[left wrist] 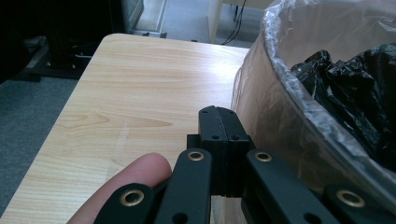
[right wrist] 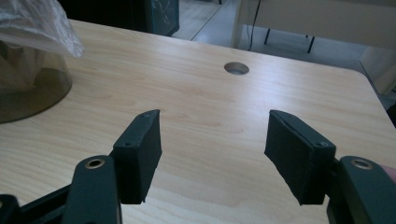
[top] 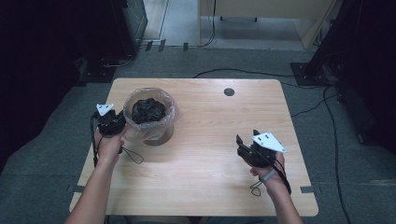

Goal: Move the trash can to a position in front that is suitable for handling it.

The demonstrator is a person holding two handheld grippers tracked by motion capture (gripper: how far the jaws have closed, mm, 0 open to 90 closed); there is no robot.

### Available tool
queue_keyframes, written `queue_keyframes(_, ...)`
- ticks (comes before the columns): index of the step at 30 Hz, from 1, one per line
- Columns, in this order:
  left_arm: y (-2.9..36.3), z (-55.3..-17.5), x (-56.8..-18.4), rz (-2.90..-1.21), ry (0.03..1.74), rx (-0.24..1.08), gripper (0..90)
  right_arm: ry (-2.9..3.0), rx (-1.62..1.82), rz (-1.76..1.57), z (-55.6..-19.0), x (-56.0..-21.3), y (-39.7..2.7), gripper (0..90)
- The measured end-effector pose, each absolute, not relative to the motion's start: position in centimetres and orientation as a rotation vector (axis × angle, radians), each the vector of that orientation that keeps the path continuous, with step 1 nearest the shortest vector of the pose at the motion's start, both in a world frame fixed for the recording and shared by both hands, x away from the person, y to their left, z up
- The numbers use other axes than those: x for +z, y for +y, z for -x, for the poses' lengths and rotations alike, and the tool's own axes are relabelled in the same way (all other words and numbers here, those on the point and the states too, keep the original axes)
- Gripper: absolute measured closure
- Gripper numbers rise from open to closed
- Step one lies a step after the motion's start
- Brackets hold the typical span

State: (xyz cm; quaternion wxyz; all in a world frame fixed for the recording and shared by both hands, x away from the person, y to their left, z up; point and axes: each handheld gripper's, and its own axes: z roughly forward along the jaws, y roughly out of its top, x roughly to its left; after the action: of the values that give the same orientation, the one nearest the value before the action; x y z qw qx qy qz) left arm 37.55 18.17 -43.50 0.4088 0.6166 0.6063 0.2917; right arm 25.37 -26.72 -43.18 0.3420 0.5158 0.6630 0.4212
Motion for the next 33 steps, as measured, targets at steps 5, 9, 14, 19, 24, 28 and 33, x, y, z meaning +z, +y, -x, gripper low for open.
queue_keyframes(5,17.7,-37.5,-43.5,-1.572,1.511,0.731,90.0,1.735,1.1,-1.314,-26.6,-42.7,-25.2,36.3)
queue_keyframes(9,17.0,-37.6,-43.5,-1.586,1.497,0.73,90.0,1.75,1.091,-1.294,-27.8,-42.5,-24.1,36.2)
queue_keyframes(14,16.1,-37.7,-43.6,-1.599,1.482,0.726,90.0,1.751,1.109,-1.293,-29.2,-42.1,-23.0,36.2)
queue_keyframes(19,15.2,-37.9,-43.8,-1.622,1.466,0.716,90.0,1.745,1.122,-1.302,-30.3,-41.9,-22.3,36.2)
queue_keyframes(24,13.9,-38.0,-43.9,-1.632,1.451,0.699,90.0,1.732,1.113,-1.328,-31.3,-41.9,-21.9,36.2)
queue_keyframes(28,12.7,-38.0,-43.9,-1.647,1.431,0.685,90.0,1.721,1.118,-1.355,-31.9,-42.0,-21.7,36.2)
queue_keyframes(33,11.3,-38.0,-43.9,-1.67,1.405,0.674,90.0,1.72,1.099,-1.363,-32.7,-42.3,-21.5,36.2)
